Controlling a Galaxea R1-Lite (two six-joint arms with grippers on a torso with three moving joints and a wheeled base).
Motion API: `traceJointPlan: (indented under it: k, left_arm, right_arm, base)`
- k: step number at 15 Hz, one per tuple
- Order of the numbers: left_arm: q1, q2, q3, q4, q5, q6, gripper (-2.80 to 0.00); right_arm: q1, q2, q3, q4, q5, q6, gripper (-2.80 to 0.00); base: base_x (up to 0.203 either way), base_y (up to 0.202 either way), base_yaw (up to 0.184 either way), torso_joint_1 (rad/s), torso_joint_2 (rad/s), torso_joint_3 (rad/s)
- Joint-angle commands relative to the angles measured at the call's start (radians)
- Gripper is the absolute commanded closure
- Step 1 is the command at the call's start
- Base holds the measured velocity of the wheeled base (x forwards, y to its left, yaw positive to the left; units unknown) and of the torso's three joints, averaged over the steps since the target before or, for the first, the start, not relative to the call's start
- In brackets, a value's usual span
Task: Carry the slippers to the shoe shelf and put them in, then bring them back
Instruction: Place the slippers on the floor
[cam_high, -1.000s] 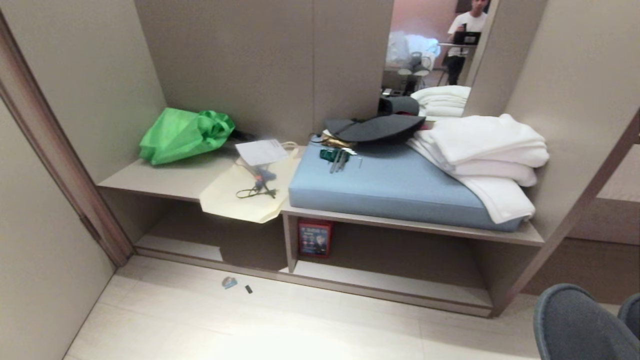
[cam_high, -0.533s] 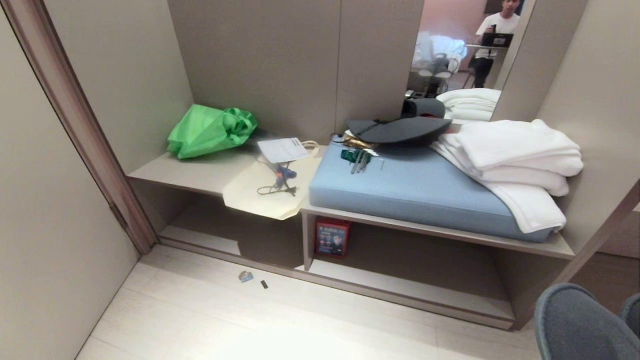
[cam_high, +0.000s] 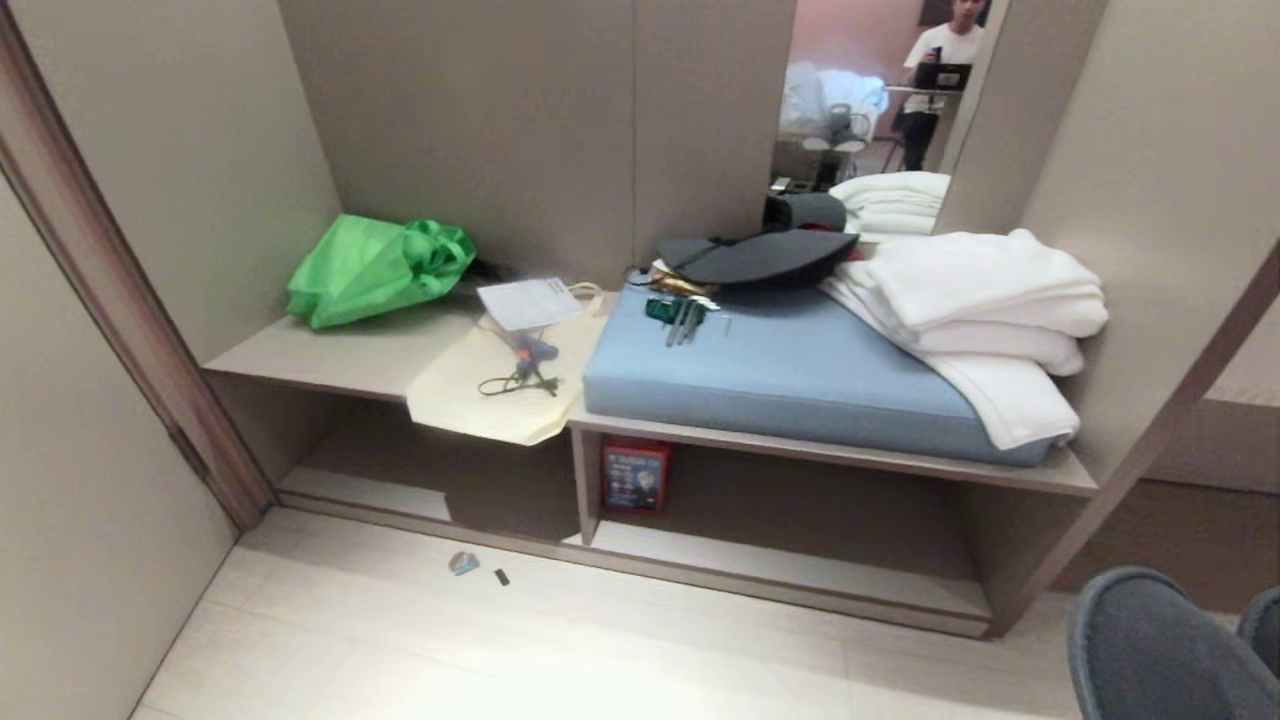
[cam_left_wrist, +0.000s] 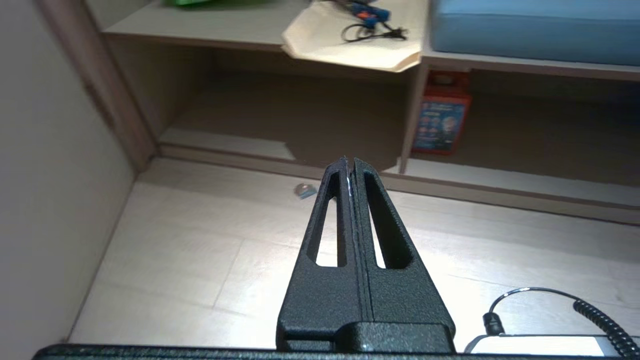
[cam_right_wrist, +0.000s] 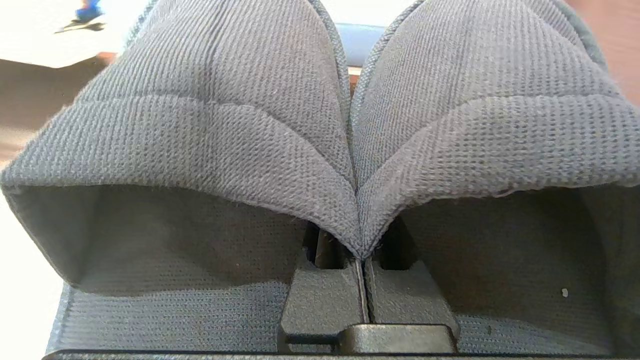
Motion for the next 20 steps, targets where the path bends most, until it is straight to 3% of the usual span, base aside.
traceJointPlan:
  k: [1, 13, 20]
  left_arm:
    - [-0.001, -0.001, 0.001, -0.001, 0.001, 0.0, 0.0]
    - [0.0, -0.001, 0.001, -0.001, 0.0, 0.001, 0.0]
    - [0.0, -0.001, -0.001, -0.001, 0.0, 0.0, 0.0]
  right_arm:
    - [0.0, 0.001, 0.002, 0.001, 0.0, 0.0, 0.0]
    - [0.0, 0.001, 0.003, 0.001, 0.0, 0.0, 0.0]
    - [0.0, 0.001, 0.003, 0.001, 0.0, 0.0, 0.0]
  base:
    - [0.0, 0.005, -0.145, 0.0, 0.01, 0.005]
    - [0.0, 0.001, -0.024, 0.0, 0.0, 0.001]
    - [0.0, -0.182, 0.004, 0.004, 0.0, 0.002]
